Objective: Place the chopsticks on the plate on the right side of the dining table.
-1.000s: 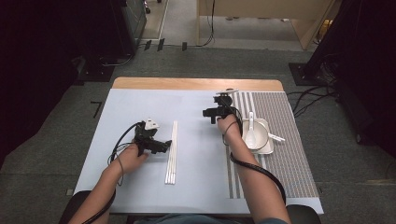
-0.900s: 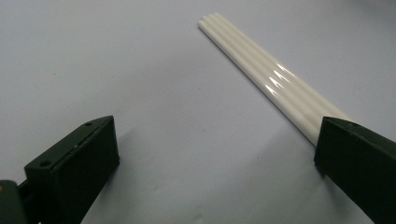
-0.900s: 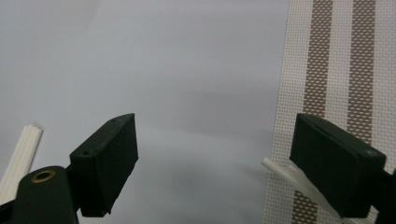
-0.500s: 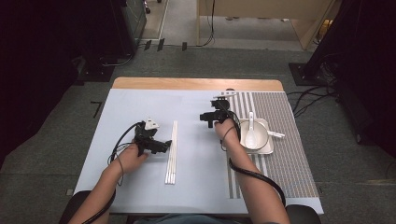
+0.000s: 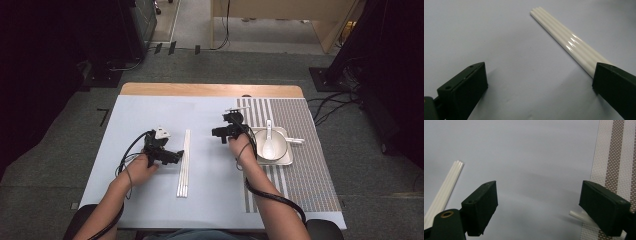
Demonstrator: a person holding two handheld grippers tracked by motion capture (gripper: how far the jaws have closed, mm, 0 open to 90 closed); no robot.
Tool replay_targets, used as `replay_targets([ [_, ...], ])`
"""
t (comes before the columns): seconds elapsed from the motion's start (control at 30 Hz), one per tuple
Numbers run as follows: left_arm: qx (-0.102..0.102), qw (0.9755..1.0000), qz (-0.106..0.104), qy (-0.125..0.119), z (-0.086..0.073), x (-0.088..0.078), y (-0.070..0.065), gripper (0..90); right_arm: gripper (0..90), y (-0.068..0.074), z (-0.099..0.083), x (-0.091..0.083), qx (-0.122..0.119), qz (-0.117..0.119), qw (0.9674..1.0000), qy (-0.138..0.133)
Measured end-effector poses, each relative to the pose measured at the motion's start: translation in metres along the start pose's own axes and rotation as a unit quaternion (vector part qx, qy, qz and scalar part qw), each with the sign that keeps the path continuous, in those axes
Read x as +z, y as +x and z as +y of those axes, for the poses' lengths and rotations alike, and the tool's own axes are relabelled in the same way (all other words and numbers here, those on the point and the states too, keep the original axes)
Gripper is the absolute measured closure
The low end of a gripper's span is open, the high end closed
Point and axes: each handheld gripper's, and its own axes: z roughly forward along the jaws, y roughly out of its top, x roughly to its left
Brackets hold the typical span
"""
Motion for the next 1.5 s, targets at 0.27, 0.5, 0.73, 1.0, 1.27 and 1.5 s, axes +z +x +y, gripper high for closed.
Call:
replay_targets([
  [0.27, 0.000, 1.0000, 0.000, 0.000, 0.000, 0.000, 0.000, 0.0, 15.1, 0.002, -0.007, -0.003, -0.004, 0.005, 1.0000, -0.002],
  [0.5, 0.000, 1.0000, 0.000, 0.000, 0.000, 0.000, 0.000, 0.0, 15.1, 0.005, -0.012, -0.005, -0.012, 0.011, 0.9999, -0.003],
  [0.73, 0.001, 1.0000, 0.001, 0.000, 0.000, 0.000, 0.000, 0.0, 15.2, 0.016, -0.009, -0.010, -0.034, 0.014, 0.9990, -0.024],
  [1.0, 0.001, 1.0000, 0.001, 0.000, 0.000, 0.000, 0.000, 0.0, 15.2, 0.042, -0.017, -0.003, -0.057, 0.044, 0.9973, -0.013],
  [1.27, 0.000, 1.0000, 0.000, 0.000, 0.000, 0.000, 0.000, 0.0, 15.3, 0.031, -0.021, 0.000, -0.052, 0.028, 0.9982, -0.006],
  [1.5, 0.000, 1.0000, 0.000, 0.000, 0.000, 0.000, 0.000, 0.0, 15.5, 0.020, -0.021, -0.006, -0.045, 0.020, 0.9988, -0.006],
])
